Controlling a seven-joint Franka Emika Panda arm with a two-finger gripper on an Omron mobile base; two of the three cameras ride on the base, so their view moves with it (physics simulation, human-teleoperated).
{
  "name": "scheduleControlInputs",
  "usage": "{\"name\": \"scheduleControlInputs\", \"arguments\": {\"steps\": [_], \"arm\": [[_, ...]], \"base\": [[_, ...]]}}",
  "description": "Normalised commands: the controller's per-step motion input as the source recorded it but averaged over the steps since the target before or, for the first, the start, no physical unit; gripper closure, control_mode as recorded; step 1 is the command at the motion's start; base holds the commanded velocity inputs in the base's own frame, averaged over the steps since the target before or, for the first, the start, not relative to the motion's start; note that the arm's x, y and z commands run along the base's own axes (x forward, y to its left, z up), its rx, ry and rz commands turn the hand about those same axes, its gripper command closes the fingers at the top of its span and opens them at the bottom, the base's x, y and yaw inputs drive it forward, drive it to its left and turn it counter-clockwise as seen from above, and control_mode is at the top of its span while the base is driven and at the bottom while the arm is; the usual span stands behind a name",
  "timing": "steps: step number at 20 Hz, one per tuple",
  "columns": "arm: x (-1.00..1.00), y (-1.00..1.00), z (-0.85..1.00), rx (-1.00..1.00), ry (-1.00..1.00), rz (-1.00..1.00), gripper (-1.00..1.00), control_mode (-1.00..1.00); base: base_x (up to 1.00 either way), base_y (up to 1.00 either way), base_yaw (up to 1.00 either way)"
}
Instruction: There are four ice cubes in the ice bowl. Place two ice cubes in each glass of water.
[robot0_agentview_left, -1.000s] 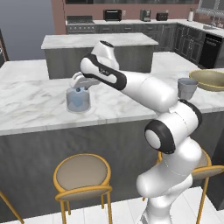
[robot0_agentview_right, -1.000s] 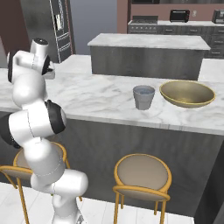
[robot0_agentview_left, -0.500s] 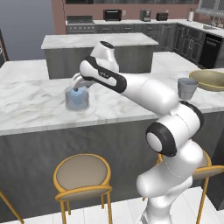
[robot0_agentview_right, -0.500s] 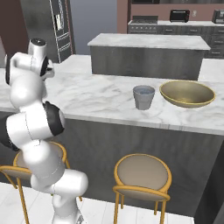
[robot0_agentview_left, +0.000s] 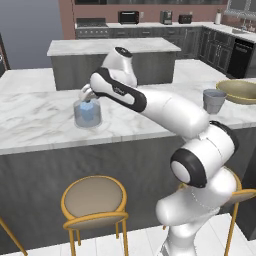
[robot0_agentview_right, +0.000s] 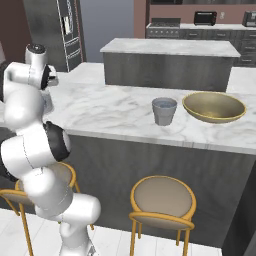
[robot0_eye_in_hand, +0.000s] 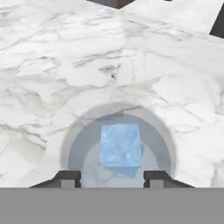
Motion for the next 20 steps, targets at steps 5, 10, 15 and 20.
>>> {"name": "scheduleControlInputs", "arguments": {"steps": [5, 10, 15, 20], "arm": [[-0.89, -0.57, 0.88, 0.11, -0.32, 0.0, 1.0, -1.0], [-0.99, -1.0, 0.44, 0.07, -0.23, -0.06, 1.0, -1.0], [-0.84, -1.0, 0.01, 0.0, -0.07, -0.22, 1.0, -1.0], [-0.63, -1.0, 0.0, 0.0, 0.0, -0.41, 1.0, -1.0]], "base": [[0.0, 0.0, 0.0], [0.0, 0.0, 0.0], [0.0, 0.0, 0.0], [0.0, 0.0, 0.0]]}}
